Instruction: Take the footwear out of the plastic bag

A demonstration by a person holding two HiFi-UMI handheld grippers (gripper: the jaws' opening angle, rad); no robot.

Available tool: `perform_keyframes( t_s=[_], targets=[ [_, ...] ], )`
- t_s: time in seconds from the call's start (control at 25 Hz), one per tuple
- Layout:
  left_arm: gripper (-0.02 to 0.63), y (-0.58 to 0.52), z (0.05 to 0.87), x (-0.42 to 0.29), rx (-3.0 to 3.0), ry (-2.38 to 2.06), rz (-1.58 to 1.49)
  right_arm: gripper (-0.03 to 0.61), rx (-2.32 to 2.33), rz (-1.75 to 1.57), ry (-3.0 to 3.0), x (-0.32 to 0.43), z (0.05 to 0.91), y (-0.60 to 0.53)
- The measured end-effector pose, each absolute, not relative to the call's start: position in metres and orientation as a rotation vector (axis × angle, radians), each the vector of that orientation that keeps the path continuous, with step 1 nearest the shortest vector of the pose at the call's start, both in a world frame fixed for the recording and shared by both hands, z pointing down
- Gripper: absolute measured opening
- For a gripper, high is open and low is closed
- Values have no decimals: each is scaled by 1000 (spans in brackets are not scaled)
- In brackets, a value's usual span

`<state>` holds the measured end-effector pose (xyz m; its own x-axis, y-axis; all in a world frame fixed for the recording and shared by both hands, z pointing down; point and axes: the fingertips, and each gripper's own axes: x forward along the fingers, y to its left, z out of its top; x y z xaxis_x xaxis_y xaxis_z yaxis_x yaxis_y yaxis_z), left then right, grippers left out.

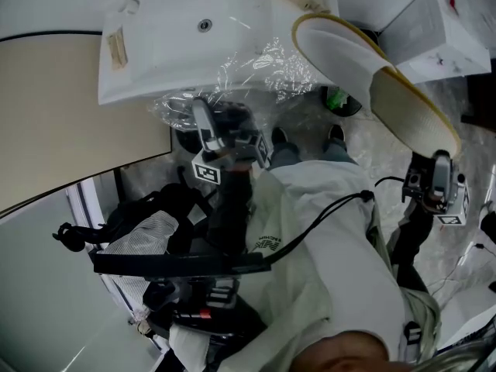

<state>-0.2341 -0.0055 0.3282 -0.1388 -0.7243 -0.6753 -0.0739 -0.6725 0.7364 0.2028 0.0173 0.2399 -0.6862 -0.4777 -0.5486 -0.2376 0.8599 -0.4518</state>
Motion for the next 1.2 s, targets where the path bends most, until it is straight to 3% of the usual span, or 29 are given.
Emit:
perform_keyframes(
  t_s=[0.36, 0.84, 1.0, 1.2],
  targets=[
    [-8, -17, 335, -204, 1715, -869, -1753, 38, -433, -385, 2287, 215, 220, 27],
    [-3, -29, 318, -123, 1809, -595, -1631, 38, -208, -653, 2190, 132, 242, 4],
    [102, -22, 304, -114, 1904, -529, -1611, 38, -169, -722, 2172, 125, 253, 1],
    [156, -20, 295, -112, 1917, -474, -1633, 38, -114, -797, 2176, 109, 262, 5]
  ],
)
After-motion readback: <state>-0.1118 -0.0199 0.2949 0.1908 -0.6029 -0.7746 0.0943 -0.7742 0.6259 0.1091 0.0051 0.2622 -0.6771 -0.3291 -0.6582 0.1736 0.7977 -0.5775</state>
